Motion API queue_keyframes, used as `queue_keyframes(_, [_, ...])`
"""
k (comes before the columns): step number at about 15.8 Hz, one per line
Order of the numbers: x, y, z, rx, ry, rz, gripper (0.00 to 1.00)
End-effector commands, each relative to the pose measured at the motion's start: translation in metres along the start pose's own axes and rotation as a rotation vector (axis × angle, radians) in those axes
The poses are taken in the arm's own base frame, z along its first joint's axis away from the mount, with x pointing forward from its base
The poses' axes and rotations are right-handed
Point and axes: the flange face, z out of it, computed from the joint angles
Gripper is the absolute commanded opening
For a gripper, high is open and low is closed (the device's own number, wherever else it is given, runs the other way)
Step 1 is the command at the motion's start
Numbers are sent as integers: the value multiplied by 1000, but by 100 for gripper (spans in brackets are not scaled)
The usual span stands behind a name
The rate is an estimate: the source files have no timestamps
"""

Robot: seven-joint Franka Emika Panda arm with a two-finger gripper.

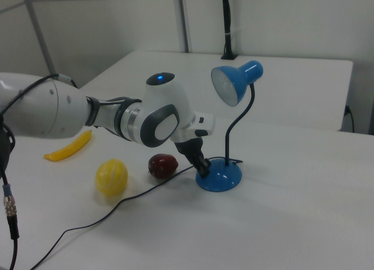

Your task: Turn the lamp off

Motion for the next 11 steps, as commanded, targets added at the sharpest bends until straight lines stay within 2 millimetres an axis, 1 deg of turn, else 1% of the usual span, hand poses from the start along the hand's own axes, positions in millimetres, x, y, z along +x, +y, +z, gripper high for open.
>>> queue_keyframes(1, [-4,0,-28,-4,-1,14,0])
queue_keyframes(3, [-5,0,-58,-8,-32,6,0])
queue_keyframes(6, [-19,-1,-104,-11,-125,-45,0])
queue_keyframes(7, [-26,-9,-121,-1,-149,-70,0])
queue_keyframes(9, [-42,-17,-155,0,-200,-98,0])
queue_keyframes(11, [-65,-31,-184,-1,-264,-161,0])
